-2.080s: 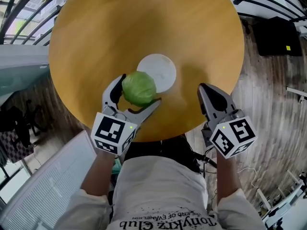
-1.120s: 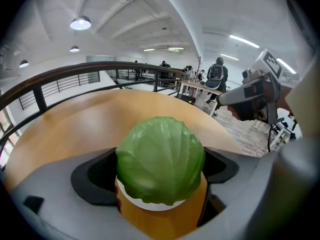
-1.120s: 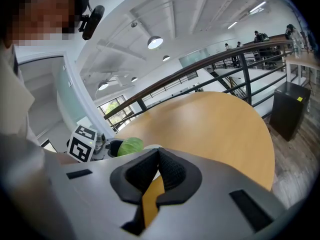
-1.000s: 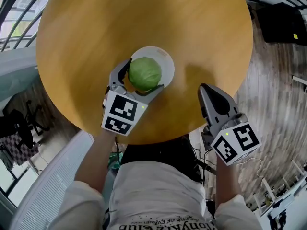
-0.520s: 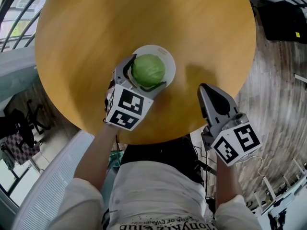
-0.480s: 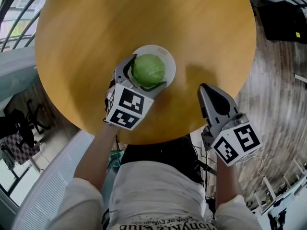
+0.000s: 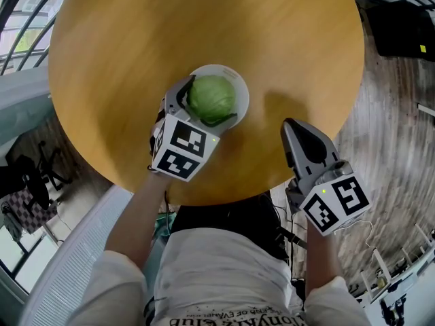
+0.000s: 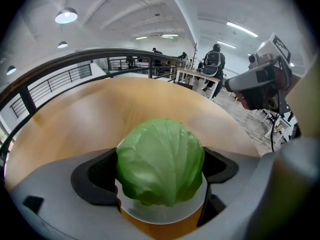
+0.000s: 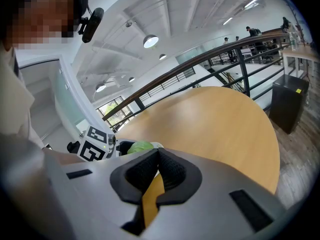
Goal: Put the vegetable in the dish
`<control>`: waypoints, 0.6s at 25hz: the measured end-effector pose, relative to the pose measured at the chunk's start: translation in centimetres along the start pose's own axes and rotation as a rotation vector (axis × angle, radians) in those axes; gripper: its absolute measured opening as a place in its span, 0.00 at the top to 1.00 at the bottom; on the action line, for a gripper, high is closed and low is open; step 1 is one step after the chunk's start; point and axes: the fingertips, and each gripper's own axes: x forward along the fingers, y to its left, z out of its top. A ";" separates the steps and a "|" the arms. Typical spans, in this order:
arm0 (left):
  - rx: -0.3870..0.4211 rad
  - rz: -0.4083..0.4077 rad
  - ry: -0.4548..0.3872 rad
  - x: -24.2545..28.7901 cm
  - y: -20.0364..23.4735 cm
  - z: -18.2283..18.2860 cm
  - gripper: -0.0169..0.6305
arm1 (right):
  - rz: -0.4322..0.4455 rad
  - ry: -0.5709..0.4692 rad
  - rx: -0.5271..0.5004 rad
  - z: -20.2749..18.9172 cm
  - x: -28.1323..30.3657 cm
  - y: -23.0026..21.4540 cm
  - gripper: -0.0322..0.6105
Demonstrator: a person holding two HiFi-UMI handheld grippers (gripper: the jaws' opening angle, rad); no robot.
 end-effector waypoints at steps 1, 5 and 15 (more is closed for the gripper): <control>0.001 0.000 0.002 0.1 0.0 0.0 0.20 | 0.000 0.000 0.000 0.0 0.0 -0.1 0.92; 0.013 -0.001 0.012 0.7 0.0 0.1 0.20 | 0.002 0.000 0.007 0.1 0.3 -0.4 0.92; 0.063 -0.004 0.038 1.0 -0.3 -0.3 0.20 | -0.003 0.006 0.025 -0.2 0.4 -0.3 0.92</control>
